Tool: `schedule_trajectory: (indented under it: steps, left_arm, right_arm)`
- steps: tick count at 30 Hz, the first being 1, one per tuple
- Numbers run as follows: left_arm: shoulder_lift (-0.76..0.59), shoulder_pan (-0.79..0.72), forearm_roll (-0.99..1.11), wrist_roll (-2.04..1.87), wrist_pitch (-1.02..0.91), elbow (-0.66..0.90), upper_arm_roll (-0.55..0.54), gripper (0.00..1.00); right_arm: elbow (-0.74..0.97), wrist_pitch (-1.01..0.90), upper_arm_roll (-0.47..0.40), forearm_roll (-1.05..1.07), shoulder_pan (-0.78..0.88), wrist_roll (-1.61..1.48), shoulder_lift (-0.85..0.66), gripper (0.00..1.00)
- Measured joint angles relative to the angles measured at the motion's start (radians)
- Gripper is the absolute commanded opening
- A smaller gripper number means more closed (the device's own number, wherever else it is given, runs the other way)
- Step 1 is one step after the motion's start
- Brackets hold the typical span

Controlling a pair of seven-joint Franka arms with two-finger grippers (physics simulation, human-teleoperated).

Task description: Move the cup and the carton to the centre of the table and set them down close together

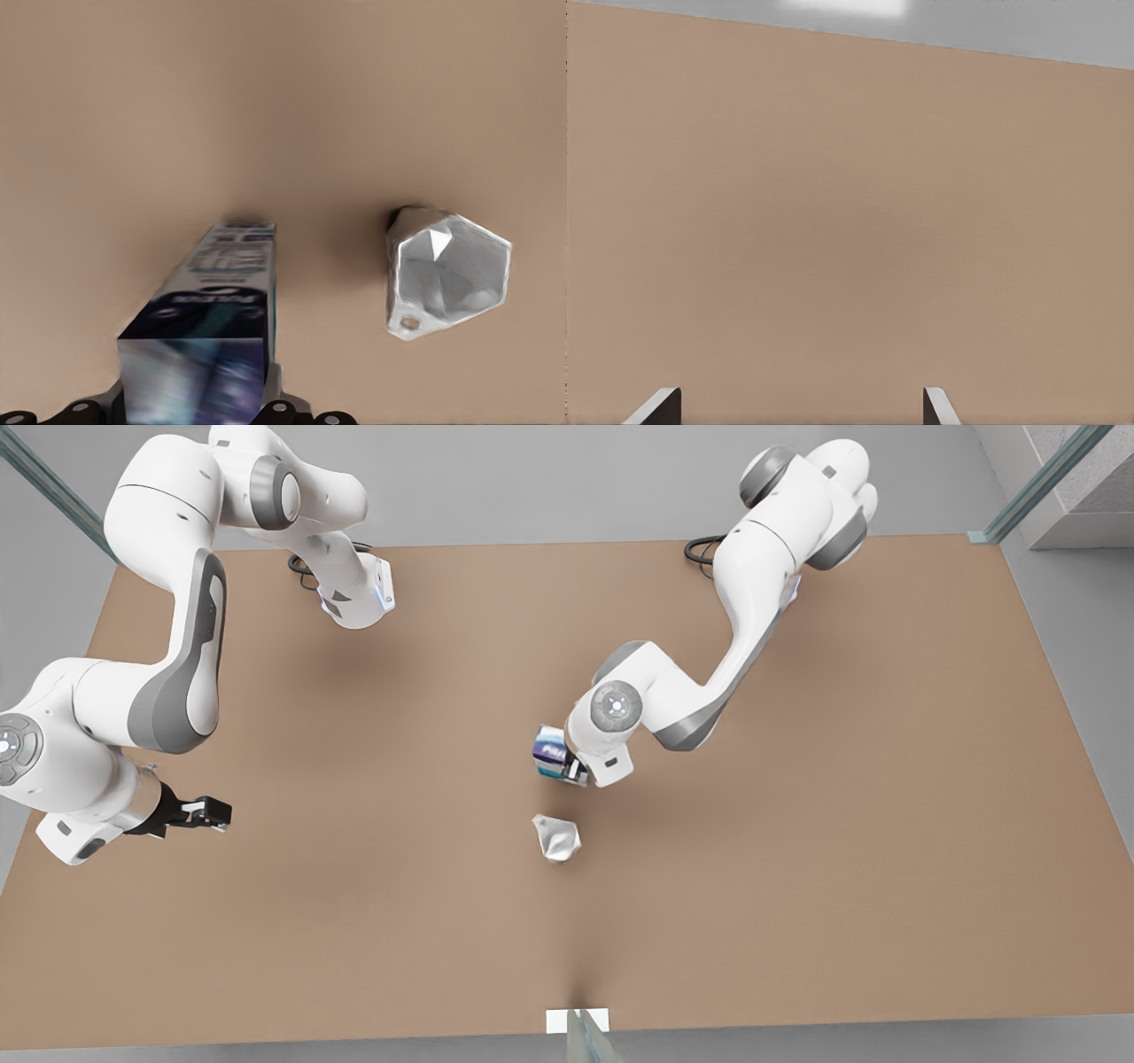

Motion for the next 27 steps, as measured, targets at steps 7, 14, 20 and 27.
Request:
schedule_trajectory:
  steps: [7, 14, 20, 27]
  left_arm:
    - [0.019, -0.018, 0.031, -0.013, 0.030, -0.011, -0.001, 0.63]
    - [0.019, -0.052, 0.092, -0.067, 0.060, -0.025, 0.000, 0.66]
    - [0.016, -0.061, 0.161, -0.099, 0.061, -0.033, 0.001, 0.99]
    - [0.014, -0.061, 0.182, -0.100, 0.072, -0.041, -0.001, 1.00]
  right_arm:
    - [0.000, 0.015, 0.000, 0.000, 0.000, 0.000, 0.000, 1.00]
    - [0.002, 0.023, 0.000, 0.000, 0.000, 0.000, -0.001, 1.00]
    - [0.003, 0.023, 0.000, 0.000, 0.000, 0.002, 0.000, 1.00]
    - [0.003, 0.023, 0.000, 0.000, 0.000, 0.002, 0.000, 1.00]
